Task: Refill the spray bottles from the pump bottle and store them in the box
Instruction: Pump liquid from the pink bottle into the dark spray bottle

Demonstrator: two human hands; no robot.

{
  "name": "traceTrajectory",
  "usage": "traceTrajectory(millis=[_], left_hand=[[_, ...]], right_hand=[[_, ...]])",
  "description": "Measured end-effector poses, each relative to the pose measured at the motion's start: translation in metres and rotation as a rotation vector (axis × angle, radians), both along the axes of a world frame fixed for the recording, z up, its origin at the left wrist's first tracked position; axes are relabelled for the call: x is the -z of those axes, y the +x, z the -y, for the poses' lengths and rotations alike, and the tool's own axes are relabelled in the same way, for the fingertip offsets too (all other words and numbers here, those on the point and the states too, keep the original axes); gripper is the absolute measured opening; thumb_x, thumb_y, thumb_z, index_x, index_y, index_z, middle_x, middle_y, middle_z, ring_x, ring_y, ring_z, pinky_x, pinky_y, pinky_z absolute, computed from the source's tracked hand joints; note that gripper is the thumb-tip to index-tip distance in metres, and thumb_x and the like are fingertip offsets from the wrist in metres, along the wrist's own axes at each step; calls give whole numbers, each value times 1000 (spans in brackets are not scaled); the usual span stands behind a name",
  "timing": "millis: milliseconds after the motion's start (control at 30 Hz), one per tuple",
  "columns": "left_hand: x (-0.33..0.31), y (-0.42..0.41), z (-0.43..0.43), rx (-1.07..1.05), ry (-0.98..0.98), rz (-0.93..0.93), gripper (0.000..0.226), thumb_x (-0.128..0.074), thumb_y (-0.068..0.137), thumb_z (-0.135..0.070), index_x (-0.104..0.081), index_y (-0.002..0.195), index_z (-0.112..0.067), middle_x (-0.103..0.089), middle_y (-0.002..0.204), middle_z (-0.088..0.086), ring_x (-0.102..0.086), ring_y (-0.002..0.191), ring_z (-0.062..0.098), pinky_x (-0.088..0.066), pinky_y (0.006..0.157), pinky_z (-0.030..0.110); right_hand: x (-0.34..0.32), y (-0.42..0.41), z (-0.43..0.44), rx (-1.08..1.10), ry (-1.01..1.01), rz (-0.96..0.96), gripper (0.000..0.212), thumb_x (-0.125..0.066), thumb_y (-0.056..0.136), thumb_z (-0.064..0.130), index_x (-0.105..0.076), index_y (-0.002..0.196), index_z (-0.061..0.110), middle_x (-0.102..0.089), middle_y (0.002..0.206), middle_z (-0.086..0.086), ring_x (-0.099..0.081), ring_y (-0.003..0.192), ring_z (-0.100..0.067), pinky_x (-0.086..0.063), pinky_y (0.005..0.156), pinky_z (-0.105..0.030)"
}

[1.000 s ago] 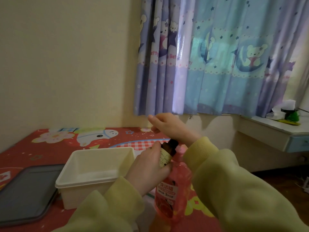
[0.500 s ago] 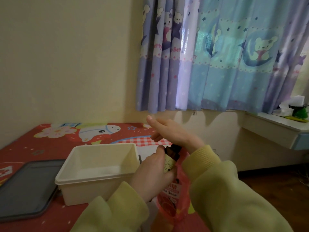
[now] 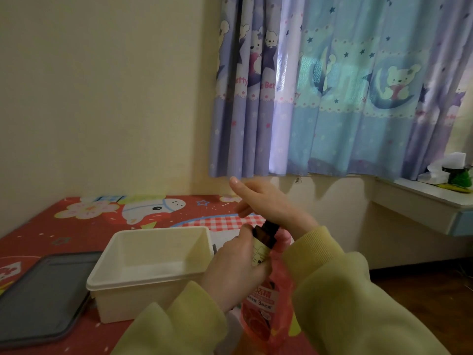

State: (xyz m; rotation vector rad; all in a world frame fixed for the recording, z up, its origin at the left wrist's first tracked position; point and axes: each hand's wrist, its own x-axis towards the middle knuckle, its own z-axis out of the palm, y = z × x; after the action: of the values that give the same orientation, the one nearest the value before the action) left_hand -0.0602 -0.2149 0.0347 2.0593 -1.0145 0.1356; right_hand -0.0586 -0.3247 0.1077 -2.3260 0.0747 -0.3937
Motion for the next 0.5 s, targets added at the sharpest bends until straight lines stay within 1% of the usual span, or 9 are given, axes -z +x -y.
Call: traceTrajectory(millis=[33,100,233,300,367,433,500], left_hand=[[3,0,1,-2,-5,-19,29,-58,83,-35,-37,96,-20,-58,78,-4,-58,70,17,-45,61,31],[6,0,2,-2,11,-37,29,-58,84,-36,-36,96,-21,-58,79,-5,-57,69,15,-44,60,29],[7,0,1,6,33,-61,30,-58,84,-34,-37,101,-20,-62,87,0,-62,75,17,-48,64,31],[5,1,1,9,34,-63,29,-59,84,-32,-38,100,-20,-62,85,0,-61,74,18,-48,63,32],[2,3,0,1,16,-44,27,-59,83,-30,-37,96,-21,-59,80,-2,-58,71,18,-45,60,31],[-1,3,-1,-12,-8,-24,27,-60,82,-28,-36,92,-23,-55,75,-4,-55,68,18,-40,58,29],[-4,4,-2,-13,-21,-19,26,-61,81,-28,-37,91,-23,-55,75,-3,-56,69,19,-41,59,30]], right_hand=[[2,1,0,-3,-11,-2,42,-34,90,61,-55,94,25,-70,87,-4,-69,83,-16,-52,90,-38],[6,1,0,-9,8,-11,42,-34,91,60,-56,98,25,-71,88,-6,-70,81,-17,-52,90,-39],[9,-1,-2,-4,2,-24,49,-35,91,59,-61,108,21,-72,88,-6,-71,81,-17,-51,91,-41],[6,-1,-4,3,-19,-38,52,-36,91,58,-61,110,17,-72,91,-8,-70,83,-18,-52,90,-38],[0,-2,-6,6,-18,-47,53,-37,91,58,-61,111,14,-71,92,-8,-70,85,-19,-52,85,-33],[-6,-2,-7,4,-3,-34,51,-37,91,58,-60,108,15,-70,90,-7,-69,85,-19,-50,79,-28],[-9,-2,-6,2,16,-18,48,-37,91,58,-59,106,18,-71,91,-7,-69,85,-17,-50,79,-27]])
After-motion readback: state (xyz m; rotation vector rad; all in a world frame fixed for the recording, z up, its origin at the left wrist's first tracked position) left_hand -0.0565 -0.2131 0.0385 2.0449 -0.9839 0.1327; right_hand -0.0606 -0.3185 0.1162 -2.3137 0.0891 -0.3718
